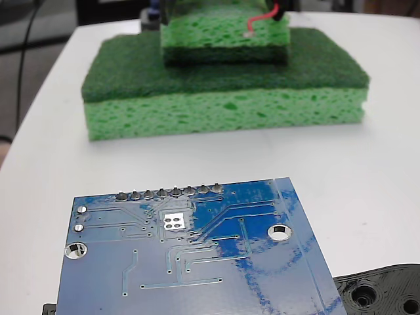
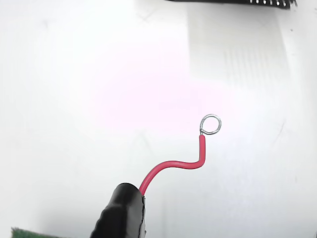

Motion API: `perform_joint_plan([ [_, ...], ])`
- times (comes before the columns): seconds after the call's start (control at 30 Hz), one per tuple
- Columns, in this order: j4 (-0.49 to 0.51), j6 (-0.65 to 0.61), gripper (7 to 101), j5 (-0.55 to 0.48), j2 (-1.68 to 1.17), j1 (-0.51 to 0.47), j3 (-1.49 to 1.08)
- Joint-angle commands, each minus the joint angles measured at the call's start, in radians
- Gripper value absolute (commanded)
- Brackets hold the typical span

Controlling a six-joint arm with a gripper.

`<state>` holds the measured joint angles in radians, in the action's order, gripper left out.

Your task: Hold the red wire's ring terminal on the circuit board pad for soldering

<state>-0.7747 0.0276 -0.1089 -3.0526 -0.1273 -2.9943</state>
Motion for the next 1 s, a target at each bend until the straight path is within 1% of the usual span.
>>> perform_joint_plan([
  [0.03,0.002,0.0,100.3,-0.008,-0.002,0.0,0.0],
  [0.17,0.002,0.002,100.3,0.006,-0.002,0.003,-0.002],
  [0.33,0.003,0.018,100.3,0.049,-0.002,0.015,-0.002],
  [0.5,0.003,0.04,100.3,0.118,-0.002,0.064,-0.002],
  [1.0,0.002,0.04,100.3,0.112,-0.002,0.064,0.0],
])
